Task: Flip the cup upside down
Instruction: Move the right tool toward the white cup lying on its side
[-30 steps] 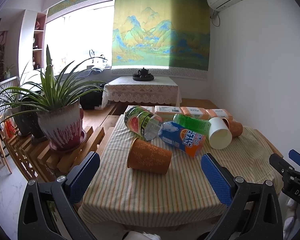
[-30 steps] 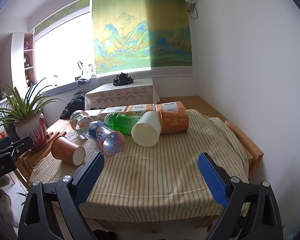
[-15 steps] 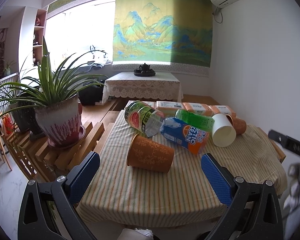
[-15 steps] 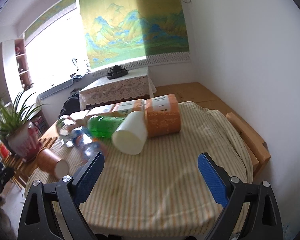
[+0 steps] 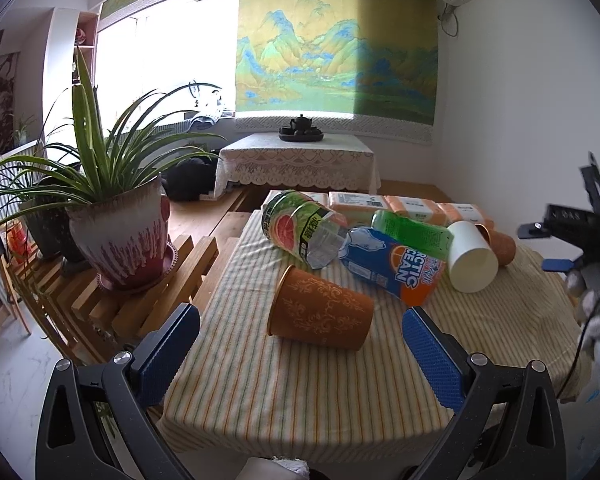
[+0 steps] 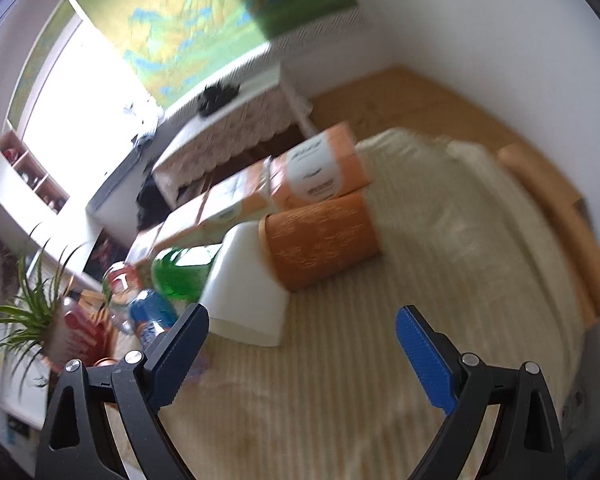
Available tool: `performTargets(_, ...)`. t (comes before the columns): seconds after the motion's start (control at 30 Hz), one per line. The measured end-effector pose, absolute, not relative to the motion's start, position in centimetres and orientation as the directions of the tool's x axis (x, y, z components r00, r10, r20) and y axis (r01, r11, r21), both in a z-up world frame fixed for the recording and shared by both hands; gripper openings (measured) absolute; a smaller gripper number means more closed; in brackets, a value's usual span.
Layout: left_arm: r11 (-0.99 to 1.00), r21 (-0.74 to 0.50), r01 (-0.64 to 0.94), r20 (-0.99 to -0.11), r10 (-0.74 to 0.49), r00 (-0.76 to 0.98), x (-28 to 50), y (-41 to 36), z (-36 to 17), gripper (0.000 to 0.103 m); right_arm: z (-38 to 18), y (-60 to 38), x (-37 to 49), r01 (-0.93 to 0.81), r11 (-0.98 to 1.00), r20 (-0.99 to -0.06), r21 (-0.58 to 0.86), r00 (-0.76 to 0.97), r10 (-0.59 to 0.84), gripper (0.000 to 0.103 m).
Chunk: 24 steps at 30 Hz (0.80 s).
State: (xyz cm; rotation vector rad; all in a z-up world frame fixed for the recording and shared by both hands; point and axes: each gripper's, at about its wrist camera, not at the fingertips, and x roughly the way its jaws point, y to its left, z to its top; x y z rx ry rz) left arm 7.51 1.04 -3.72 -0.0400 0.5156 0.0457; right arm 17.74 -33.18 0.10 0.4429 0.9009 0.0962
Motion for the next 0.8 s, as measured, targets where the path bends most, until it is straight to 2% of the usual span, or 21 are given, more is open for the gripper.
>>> performTargets(0.27, 0.996, -0.041, -0.082, -0.507, 0.05, 0.86, 8.2, 2.5, -4.4, 0.103, -1.4, -29.5, 24.1, 0.09, 0.906, -0.834, 0.414, 0.437, 0.338, 0.093)
performTargets(0.5, 0.992, -0.057, -0.115, -0.514, 0.07, 0.855, 8.7, 4.1, -4.9, 0.103, -3.6, -28.5, 26.6, 0.127, 0.888, -0.871, 0.441, 0.3, 0.39, 0.092)
performTargets(0.53, 0.992, -0.057, -0.116, -0.514, 0.071, 0.855, 8.8, 4.1, -4.9, 0.103, -3.7, -28.5, 26.8, 0.137, 0.885, -0.872, 0.445, 0.291, 0.393, 0.091)
performTargets(0.67, 0.991, -0.058, -0.118, -0.518, 0.071, 0.852, 8.8, 4.2, -5.0, 0.103, -4.2, -27.7, 27.1, 0.134, 0.883, -0.88, 0.449, 0.239, 0.411, 0.074)
performTargets(0.8, 0.991, -0.062, -0.12, -0.516, 0.071, 0.854, 8.8, 4.4, -4.9, 0.103, -4.4, -27.5, 27.4, 0.14, 0.887, -0.888, 0.439, 0.219, 0.405, 0.072)
